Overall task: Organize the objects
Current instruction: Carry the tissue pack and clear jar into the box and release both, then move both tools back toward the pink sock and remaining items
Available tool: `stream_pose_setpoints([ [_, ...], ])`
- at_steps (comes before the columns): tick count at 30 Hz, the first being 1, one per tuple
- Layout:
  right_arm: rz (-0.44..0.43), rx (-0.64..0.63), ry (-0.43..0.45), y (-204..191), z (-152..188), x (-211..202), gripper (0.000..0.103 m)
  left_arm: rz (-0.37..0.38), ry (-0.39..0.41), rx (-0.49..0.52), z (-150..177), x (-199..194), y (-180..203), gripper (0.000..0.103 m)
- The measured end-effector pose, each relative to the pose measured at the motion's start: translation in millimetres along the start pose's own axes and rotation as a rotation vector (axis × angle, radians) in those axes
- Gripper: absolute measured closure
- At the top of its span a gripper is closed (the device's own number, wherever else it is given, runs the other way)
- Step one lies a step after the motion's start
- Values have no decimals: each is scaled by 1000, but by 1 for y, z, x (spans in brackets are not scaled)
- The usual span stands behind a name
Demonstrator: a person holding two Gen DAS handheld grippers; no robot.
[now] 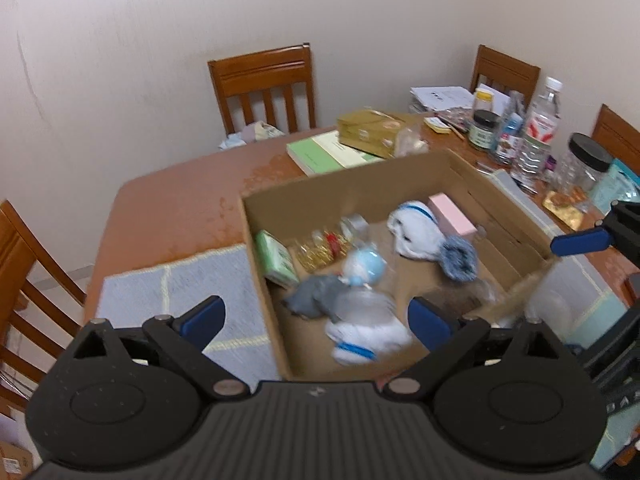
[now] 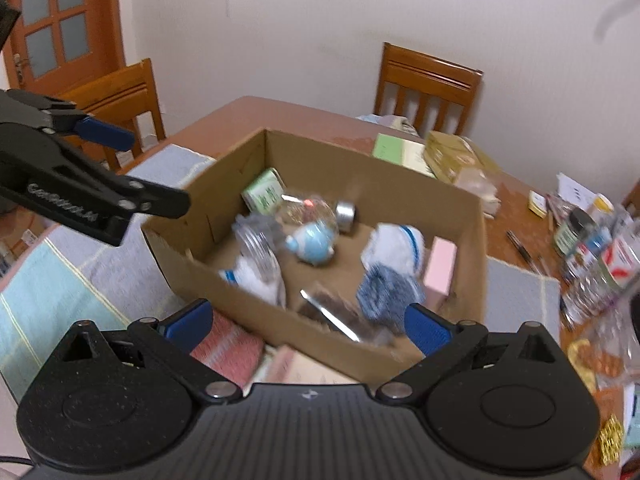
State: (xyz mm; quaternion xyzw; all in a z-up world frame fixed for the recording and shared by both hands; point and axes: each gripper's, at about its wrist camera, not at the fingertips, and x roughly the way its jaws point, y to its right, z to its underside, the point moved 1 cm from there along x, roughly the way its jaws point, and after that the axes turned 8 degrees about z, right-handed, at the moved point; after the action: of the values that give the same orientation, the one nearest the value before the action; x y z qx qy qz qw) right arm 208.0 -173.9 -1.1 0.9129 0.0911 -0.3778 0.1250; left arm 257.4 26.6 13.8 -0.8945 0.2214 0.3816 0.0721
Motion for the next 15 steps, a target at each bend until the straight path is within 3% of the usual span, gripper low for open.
stream_pose_setpoints([
  [9, 115, 34, -6, 12, 56, -13, 0, 39, -32, -64, 46, 6, 22, 5],
  [15, 96, 50, -42, 12, 75, -10, 0, 40, -71, -116, 70, 19, 27, 5],
])
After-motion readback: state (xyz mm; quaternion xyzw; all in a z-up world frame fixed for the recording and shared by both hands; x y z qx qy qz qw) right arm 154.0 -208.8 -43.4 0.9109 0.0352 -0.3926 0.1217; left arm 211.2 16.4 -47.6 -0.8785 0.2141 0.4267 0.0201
